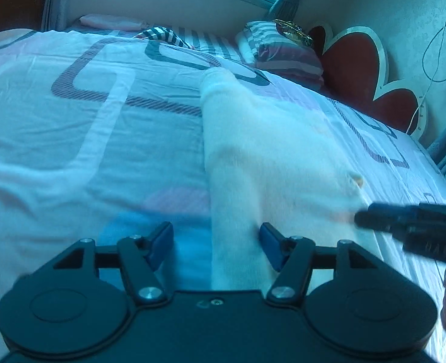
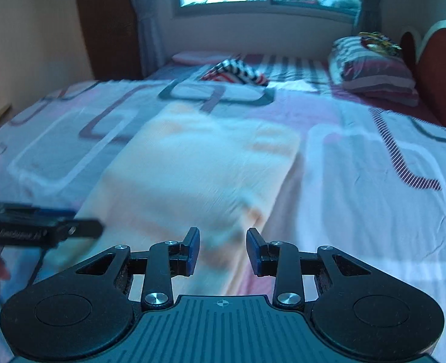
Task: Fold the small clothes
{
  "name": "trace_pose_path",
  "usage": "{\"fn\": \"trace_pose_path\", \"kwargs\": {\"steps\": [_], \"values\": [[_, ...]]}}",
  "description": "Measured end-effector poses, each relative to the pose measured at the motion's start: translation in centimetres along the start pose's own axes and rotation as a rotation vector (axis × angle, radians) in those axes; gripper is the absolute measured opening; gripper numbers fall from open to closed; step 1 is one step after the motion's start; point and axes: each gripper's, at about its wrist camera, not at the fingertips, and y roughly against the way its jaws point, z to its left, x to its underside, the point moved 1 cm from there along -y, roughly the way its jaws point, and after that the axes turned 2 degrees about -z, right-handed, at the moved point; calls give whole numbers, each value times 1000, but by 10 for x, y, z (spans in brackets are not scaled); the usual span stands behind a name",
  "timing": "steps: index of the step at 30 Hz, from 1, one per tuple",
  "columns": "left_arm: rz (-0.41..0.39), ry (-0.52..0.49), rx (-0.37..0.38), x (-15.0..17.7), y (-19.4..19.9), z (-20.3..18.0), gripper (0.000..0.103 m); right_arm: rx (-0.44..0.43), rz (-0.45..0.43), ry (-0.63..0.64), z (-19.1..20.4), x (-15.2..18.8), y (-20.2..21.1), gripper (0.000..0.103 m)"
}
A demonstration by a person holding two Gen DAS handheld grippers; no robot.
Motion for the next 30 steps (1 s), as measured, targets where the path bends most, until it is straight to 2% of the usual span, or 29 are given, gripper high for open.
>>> {"fn": "trace_pose_path", "kwargs": {"steps": [4, 7, 12, 15, 19, 21, 24, 27, 28, 29, 30], "values": [[6, -20, -6, 13, 12, -5, 61, 45, 51, 7, 8, 31, 4, 35], [10, -51, -17, 21, 18, -7, 62, 52, 46, -39, 2, 41, 10, 35], [18, -44, -20, 25, 25, -7, 61, 78, 45, -41, 6, 39, 14, 34], [16, -33, 3, 25, 31, -9, 55, 84, 9, -51, 11, 36, 25, 34], [37, -36, 37, 31, 29, -13, 52, 98, 57, -77, 8, 45, 13, 34], [47, -28, 65, 35, 30, -15, 52, 93, 53, -119, 4, 47, 14, 34], [50, -37, 64, 40, 31, -16, 52, 112, 26, -134, 6, 44, 22, 34], [55, -41, 48, 42, 35, -13, 54, 111, 57, -154, 1, 51, 19, 35], [51, -42, 39, 41, 38, -11, 61, 100, 61, -177, -3, 50, 21, 35], [34, -42, 25, 39, 44, -9, 80, 98, 53, -198, -5, 48, 26, 35], [-1, -38, 10, 37, 51, -5, 90, 100, 17, -215, -7, 46, 35, 35]]}}
